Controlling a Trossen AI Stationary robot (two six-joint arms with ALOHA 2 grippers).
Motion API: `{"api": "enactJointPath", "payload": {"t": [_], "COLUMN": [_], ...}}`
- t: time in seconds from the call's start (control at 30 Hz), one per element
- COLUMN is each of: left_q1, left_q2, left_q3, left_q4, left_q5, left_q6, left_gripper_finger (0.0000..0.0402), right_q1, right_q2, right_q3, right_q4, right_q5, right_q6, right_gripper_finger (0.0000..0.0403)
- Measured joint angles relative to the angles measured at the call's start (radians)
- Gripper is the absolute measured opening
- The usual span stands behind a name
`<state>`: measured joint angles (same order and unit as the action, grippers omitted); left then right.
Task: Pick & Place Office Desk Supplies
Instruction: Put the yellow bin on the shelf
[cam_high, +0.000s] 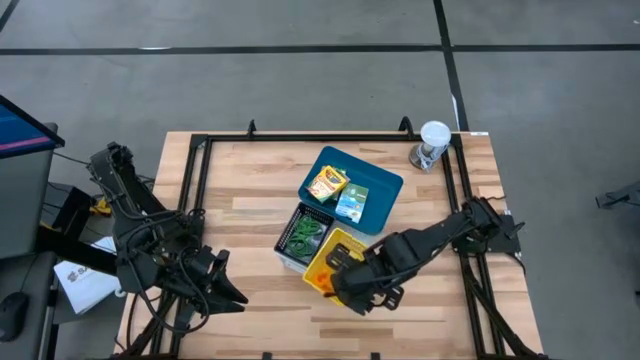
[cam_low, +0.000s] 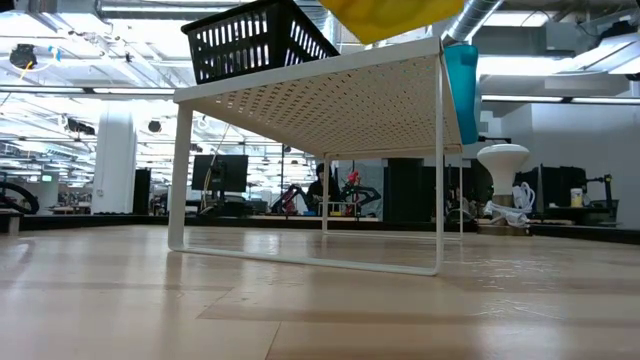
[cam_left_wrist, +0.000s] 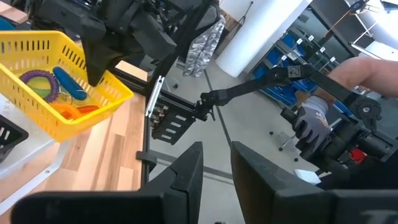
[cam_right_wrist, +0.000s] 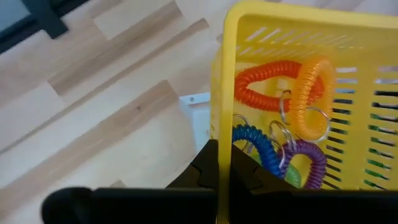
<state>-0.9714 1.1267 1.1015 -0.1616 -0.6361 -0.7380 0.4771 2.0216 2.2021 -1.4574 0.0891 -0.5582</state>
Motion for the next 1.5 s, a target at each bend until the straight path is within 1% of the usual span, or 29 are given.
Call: {"api": "enactJointPath", "payload": {"t": [0.23,0.4,0.53,0.7,0.83,1.17,1.3,1.4,1.5], "left_q1": [0.000,0.000,0.000,0.000,0.000,0.000,0.000,0.000,0.003], "left_q2": [0.000,0.000,0.000,0.000,0.000,0.000,0.000,0.000,0.000], "left_q3": [0.000,0.000,0.000,0.000,0.000,0.000,0.000,0.000,0.000], "left_q4": [-0.003,-0.003,-0.003,-0.003,-0.003,-0.003,-0.003,-0.003,-0.002], "left_q5": [0.000,0.000,0.000,0.000,0.000,0.000,0.000,0.000,-0.004], "left_q6": [0.000,0.000,0.000,0.000,0.000,-0.002,-0.002,-0.002,-0.002], "left_gripper_finger": [0.0077,0.0077,0.0077,0.0077,0.0077,0.0077,0.0077,0.0077,0.0077], "right_q1": [0.093,0.156,0.173,0.133,0.103,0.096,0.112,0.143,0.171], "right_q2": [0.000,0.000,-0.003,-0.002,-0.002,-0.001,-0.001,-0.001,-0.001], "right_q3": [0.000,0.000,-0.025,-0.066,-0.094,-0.100,-0.107,-0.106,-0.084], "right_q4": [0.033,0.065,0.048,0.040,0.077,0.107,0.110,0.144,0.157], "right_q5": [0.046,0.049,0.051,0.053,0.057,0.066,0.068,0.069,0.066], "right_q6": [0.139,0.250,0.252,0.226,0.209,0.192,0.200,0.200,0.237], "right_gripper_finger": [0.0000,0.0000,0.0000,0.0000,0.0000,0.0000,0.0000,0.0000,0.0000]}}
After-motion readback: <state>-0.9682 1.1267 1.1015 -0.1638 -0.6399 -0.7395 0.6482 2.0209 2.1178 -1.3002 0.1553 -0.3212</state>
